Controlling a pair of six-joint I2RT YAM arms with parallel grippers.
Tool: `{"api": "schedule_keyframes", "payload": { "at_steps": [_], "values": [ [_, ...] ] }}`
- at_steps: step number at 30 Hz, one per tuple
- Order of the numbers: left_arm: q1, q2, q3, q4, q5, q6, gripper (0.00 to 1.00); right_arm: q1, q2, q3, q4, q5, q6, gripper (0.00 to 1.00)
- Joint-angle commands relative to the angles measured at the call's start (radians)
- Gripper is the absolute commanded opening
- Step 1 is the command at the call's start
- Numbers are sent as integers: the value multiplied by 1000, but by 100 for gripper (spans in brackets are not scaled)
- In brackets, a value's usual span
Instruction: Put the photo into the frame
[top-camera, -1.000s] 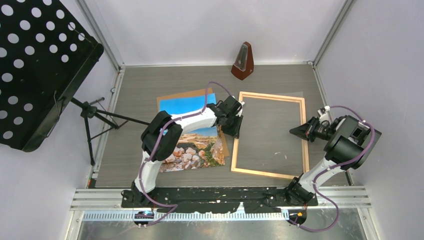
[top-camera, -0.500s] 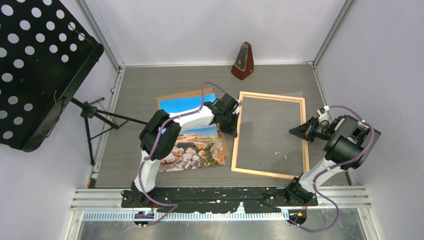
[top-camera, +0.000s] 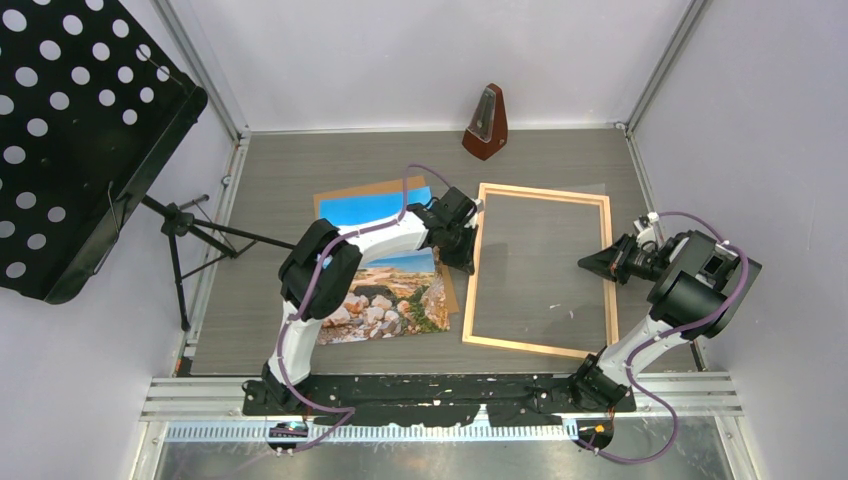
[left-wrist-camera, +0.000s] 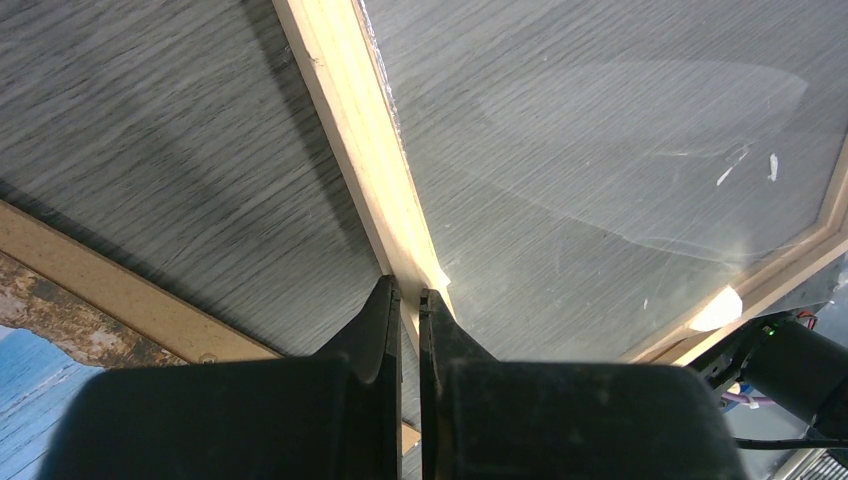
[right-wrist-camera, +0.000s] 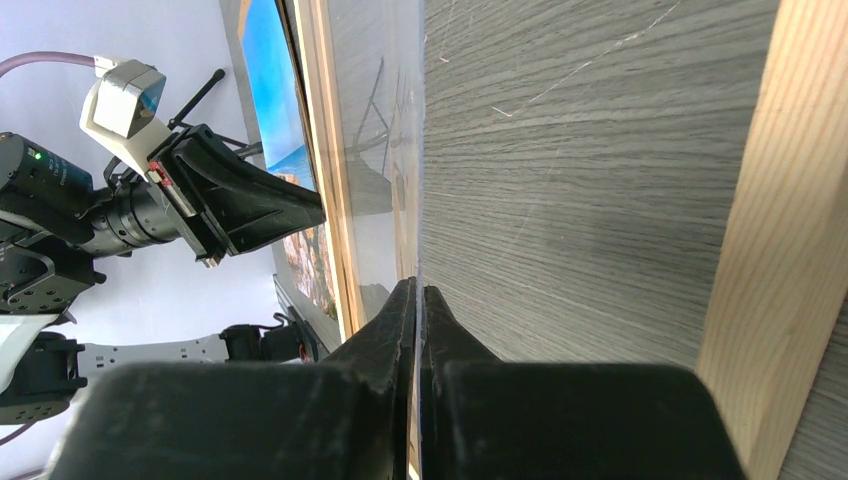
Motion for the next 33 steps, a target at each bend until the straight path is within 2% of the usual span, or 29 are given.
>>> {"api": "schedule_keyframes", "payload": {
  "at_steps": [1,33],
  "values": [
    [-12,31,-20,41,-32,10,0,8,-44,-7,-3,-24,4,6],
    [-18,34,-21,32,-71,9,0,2,-36,-14,-9,-7,14,6]
  ]
}}
